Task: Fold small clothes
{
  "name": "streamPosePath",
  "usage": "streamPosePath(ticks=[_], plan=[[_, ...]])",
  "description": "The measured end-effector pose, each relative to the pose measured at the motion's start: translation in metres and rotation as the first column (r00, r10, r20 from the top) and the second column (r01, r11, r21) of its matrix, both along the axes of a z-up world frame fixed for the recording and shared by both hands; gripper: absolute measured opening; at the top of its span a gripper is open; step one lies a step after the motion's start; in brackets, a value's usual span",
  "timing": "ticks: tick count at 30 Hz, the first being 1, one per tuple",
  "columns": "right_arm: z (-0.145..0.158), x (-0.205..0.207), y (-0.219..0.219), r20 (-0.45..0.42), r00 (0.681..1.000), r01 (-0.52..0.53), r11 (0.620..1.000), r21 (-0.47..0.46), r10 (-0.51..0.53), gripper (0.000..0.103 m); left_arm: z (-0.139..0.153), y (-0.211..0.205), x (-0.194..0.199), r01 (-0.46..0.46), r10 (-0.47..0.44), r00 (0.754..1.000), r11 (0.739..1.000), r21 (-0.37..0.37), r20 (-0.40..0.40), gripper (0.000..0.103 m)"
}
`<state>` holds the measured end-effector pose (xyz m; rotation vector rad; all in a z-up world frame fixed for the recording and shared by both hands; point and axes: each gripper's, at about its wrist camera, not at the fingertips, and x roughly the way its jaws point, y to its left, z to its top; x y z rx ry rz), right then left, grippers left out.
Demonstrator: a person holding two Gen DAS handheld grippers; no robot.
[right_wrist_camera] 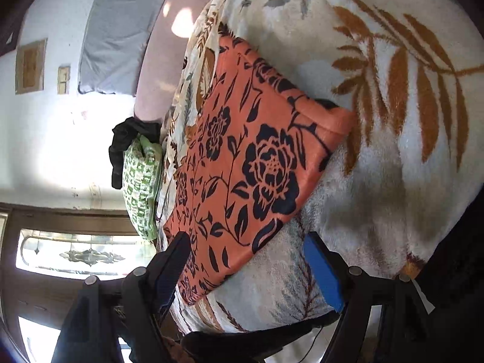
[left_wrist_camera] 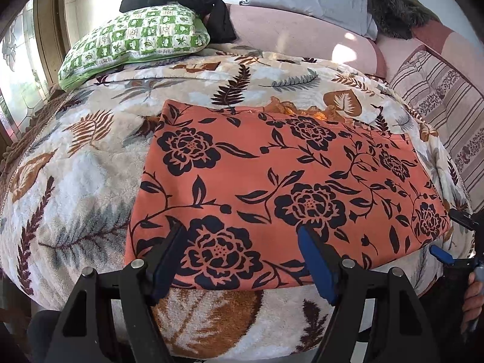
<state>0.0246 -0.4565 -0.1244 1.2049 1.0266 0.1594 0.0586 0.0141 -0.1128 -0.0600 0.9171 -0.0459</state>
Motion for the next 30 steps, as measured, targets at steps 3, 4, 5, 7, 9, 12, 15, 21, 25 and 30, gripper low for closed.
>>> streamPosePath(ticks=[3,4,5,7,9,12,15,21,25,30], plan=[[-0.006,0.011,-0.017,-0.021,0.997,0.072,0.997,0.032,-0.072,0.08,0.0,-0.01,0.009,0.018,-0.019,1.0,1.0,0.006,0.005,0.076],[-0.008,0.014,-0.022,-0.031,0.995,0.095,0.995,0.039,-0.093,0.08,0.0,-0.014,0.012,0.027,-0.027,1.0,1.0,0.007,0.005,0.076],[-0.01,0.017,-0.026,-0.037,0.993,0.114,0.992,0.05,-0.112,0.08,-0.001,-0.018,0.015,0.035,-0.035,0.999,0.999,0.011,0.005,0.076],[-0.01,0.025,-0.031,-0.028,0.992,0.125,0.99,0.062,-0.123,0.08,-0.002,-0.026,0.021,0.047,-0.047,0.999,0.999,0.023,0.002,0.076],[-0.004,0.032,-0.031,-0.009,0.993,0.116,0.992,0.051,-0.116,0.081,-0.003,-0.032,0.026,0.054,-0.054,0.999,0.998,0.026,0.003,0.076],[0.003,0.041,-0.027,0.02,0.996,0.091,0.996,0.022,-0.091,0.081,-0.008,-0.04,0.034,0.062,-0.062,0.998,0.998,0.032,-0.003,0.076],[-0.001,0.046,-0.025,0.002,0.996,0.089,0.996,0.015,-0.089,0.081,-0.016,-0.046,0.04,0.059,-0.057,0.998,0.997,0.052,-0.031,0.076],[0.006,0.051,-0.018,0.019,0.998,0.061,0.998,-0.034,-0.06,0.081,-0.025,-0.045,0.041,0.041,-0.038,0.998,0.997,0.072,-0.051,0.076],[0.009,0.051,-0.017,0.021,0.998,0.061,0.997,-0.053,-0.06,0.081,-0.023,-0.043,0.041,0.037,-0.033,0.998,0.997,0.066,-0.047,0.076],[0.01,0.055,-0.015,0.015,0.998,0.055,0.995,-0.08,-0.053,0.081,-0.021,-0.046,0.045,0.041,-0.039,0.998,0.997,0.061,-0.044,0.076]])
